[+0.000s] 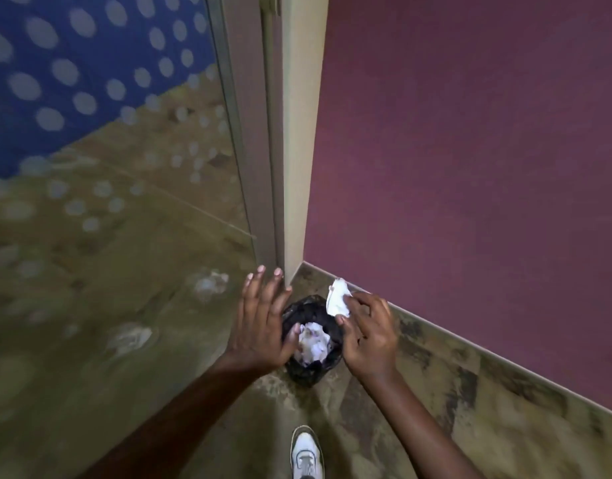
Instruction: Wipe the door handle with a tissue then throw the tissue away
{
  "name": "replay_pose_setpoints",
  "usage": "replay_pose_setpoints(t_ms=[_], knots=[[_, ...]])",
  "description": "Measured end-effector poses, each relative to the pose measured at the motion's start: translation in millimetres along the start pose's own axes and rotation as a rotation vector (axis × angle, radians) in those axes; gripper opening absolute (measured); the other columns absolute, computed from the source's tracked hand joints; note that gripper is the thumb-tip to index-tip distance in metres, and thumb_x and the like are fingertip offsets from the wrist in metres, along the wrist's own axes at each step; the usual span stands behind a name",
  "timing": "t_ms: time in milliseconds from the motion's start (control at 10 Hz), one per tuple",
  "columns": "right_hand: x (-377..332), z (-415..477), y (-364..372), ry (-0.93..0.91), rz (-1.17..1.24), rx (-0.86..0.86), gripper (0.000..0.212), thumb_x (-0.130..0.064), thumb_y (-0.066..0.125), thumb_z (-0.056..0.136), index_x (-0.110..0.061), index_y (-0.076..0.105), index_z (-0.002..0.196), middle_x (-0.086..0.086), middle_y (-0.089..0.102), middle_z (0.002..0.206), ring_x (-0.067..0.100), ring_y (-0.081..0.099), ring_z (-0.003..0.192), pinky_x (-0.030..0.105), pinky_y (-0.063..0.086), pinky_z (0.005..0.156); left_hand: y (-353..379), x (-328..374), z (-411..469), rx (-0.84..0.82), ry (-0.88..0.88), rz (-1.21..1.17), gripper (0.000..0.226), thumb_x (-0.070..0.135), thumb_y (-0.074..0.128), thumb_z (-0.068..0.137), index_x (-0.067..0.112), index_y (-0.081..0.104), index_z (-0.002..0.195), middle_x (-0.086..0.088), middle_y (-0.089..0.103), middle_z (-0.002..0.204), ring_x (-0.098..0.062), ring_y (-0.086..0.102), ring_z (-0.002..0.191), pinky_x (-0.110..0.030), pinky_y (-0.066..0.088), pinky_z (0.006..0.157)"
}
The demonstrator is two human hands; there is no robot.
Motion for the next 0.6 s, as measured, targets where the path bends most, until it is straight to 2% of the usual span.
replay_pose_setpoints(t_ms=[100, 200, 300, 400, 500, 600], knots=[[60.7, 0.0, 44.0, 0.078, -0.025, -0.031, 0.017, -0.009, 0.064, 0.083, 0.001, 0.073, 0.094, 0.017, 0.068, 0.092, 0.028, 0.06, 0.087, 0.032, 0.049, 0.078, 65.2, -20.9, -2.9, -0.107, -0.044, -0.003, 0.052, 0.035, 0.045, 0.092, -0.001, 0.05, 0.129, -0.025, 0.039, 0.148, -0.045, 0.026, 0.142, -0.056, 0.02, 0.118], [114.3, -14.4, 91.3, 0.189, -0.1, -0.193, 0.017, -0.009, 0.065, 0.084, -0.003, 0.073, 0.098, 0.015, 0.068, 0.098, 0.024, 0.056, 0.095, 0.026, 0.043, 0.084, 118.6, -36.7, -14.3, -0.243, -0.045, -0.009, 0.053, 0.033, 0.048, 0.089, 0.002, 0.044, 0.131, -0.027, 0.042, 0.146, -0.046, 0.033, 0.139, -0.055, 0.024, 0.116], [158.0, -36.8, 134.8, 0.386, -0.111, -0.452, 0.022, -0.016, 0.053, 0.095, -0.009, 0.067, 0.111, 0.013, 0.061, 0.116, 0.026, 0.051, 0.111, 0.02, 0.034, 0.089, 160.5, -49.6, -25.9, -0.431, -0.083, 0.049, 0.055, 0.036, 0.047, 0.089, 0.001, 0.049, 0.132, -0.028, 0.045, 0.144, -0.044, 0.04, 0.136, -0.054, 0.024, 0.115], [193.3, -48.5, 165.0, 0.597, -0.077, -0.576, 0.026, -0.013, 0.051, 0.098, -0.001, 0.061, 0.12, 0.016, 0.059, 0.12, 0.02, 0.053, 0.11, 0.004, 0.033, 0.077, 182.9, -67.6, -36.2, -0.594, -0.21, 0.106, 0.059, 0.041, 0.046, 0.089, 0.004, 0.05, 0.134, -0.023, 0.044, 0.146, -0.039, 0.039, 0.138, -0.054, 0.026, 0.116], [217.6, -63.5, 191.7, 0.659, -0.046, -0.797, 0.029, -0.006, 0.049, 0.096, 0.003, 0.058, 0.123, 0.016, 0.06, 0.125, 0.012, 0.053, 0.108, 0.007, 0.043, 0.087, 189.5, -84.1, -43.5, -0.693, -0.283, 0.172, 0.063, 0.043, 0.048, 0.082, 0.006, 0.05, 0.133, -0.023, 0.046, 0.144, -0.039, 0.042, 0.135, -0.057, 0.033, 0.112], [232.5, -67.7, 195.1, 0.696, -0.198, -0.826, 0.034, -0.008, 0.049, 0.09, -0.008, 0.057, 0.123, 0.012, 0.058, 0.126, 0.024, 0.051, 0.117, 0.026, 0.039, 0.1, 185.9, -89.2, -50.3, -0.751, -0.345, 0.224, 0.068, 0.045, 0.045, 0.077, 0.005, 0.053, 0.131, -0.022, 0.052, 0.139, -0.039, 0.05, 0.128, -0.059, 0.036, 0.11]])
Point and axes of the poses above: each hand's wrist, its own z-axis towards the middle knuckle, its own y-axis out of the palm, x = y × z, the point moved 5 cm from there along z, towards the middle knuckle
